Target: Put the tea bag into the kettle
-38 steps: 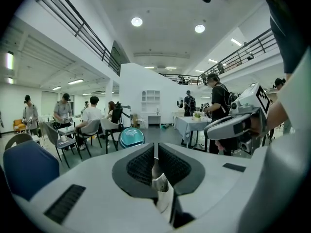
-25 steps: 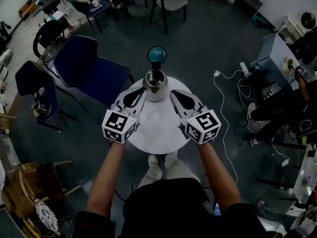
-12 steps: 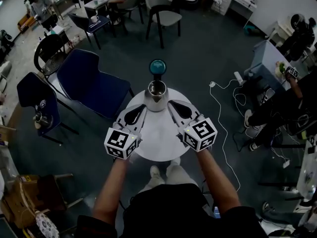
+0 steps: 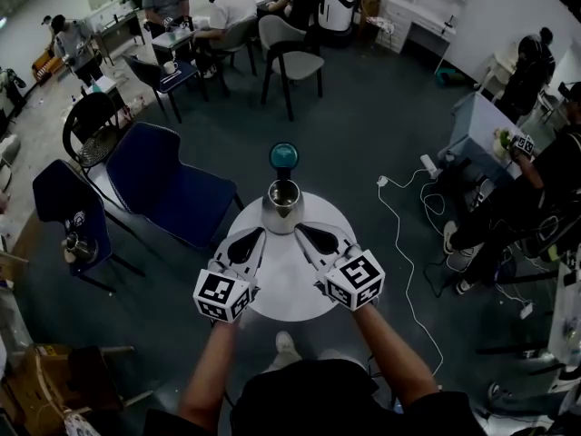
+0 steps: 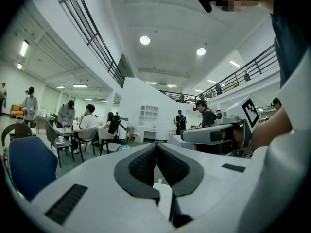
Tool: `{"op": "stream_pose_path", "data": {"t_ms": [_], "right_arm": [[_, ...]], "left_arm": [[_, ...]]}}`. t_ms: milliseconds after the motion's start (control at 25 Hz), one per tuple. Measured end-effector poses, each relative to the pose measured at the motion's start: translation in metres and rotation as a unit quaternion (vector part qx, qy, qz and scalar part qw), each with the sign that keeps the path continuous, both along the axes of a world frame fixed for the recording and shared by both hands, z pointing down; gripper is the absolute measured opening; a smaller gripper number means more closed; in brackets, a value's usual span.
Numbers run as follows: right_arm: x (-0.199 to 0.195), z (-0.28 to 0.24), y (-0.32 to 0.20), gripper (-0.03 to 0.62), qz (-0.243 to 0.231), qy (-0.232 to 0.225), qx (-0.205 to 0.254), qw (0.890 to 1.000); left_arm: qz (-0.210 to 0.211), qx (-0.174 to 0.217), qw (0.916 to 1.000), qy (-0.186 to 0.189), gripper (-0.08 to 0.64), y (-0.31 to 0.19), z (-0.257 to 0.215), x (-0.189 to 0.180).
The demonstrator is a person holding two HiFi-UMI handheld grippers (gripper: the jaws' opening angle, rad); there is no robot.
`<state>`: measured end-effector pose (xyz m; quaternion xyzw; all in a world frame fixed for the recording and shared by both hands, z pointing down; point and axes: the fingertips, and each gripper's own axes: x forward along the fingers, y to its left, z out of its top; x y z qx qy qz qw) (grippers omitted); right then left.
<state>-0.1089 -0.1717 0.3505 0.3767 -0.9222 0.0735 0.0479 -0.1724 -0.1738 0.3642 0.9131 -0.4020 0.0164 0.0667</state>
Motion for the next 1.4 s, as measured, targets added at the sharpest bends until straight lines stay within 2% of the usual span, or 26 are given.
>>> {"op": "stream_pose_path", "data": {"t_ms": [240, 440, 720, 1120, 1400], "right_arm": [[0.017, -0.002, 0.015, 0.017, -0.002, -0.003, 0.002, 1.000], [0.039, -0.008, 0.032, 0.017, -0.005, -0.008, 0.004, 1.000], [0.067, -0.024, 0.068, 0.017, -0.013, -0.017, 0.019, 1.000], [0.107, -0.041, 0.128, 0.017, -0.019, -0.027, 0.029, 0.999], [0.125, -0.048, 0.173, 0.017, -0.029, -0.024, 0.038, 0.999]], "left_arm": [[-0.001, 0.003, 1.0000, -0.002, 0.017, 0.013, -0.004, 0.016], [0.004, 0.007, 0.9999, -0.007, 0.017, 0.030, -0.009, 0.043], [0.027, 0.021, 0.9988, -0.034, 0.017, 0.068, -0.020, 0.083], [0.020, 0.034, 0.9986, -0.036, 0.017, 0.129, -0.042, 0.121], [0.010, 0.040, 0.9984, -0.039, 0.017, 0.176, -0.049, 0.135]]}}
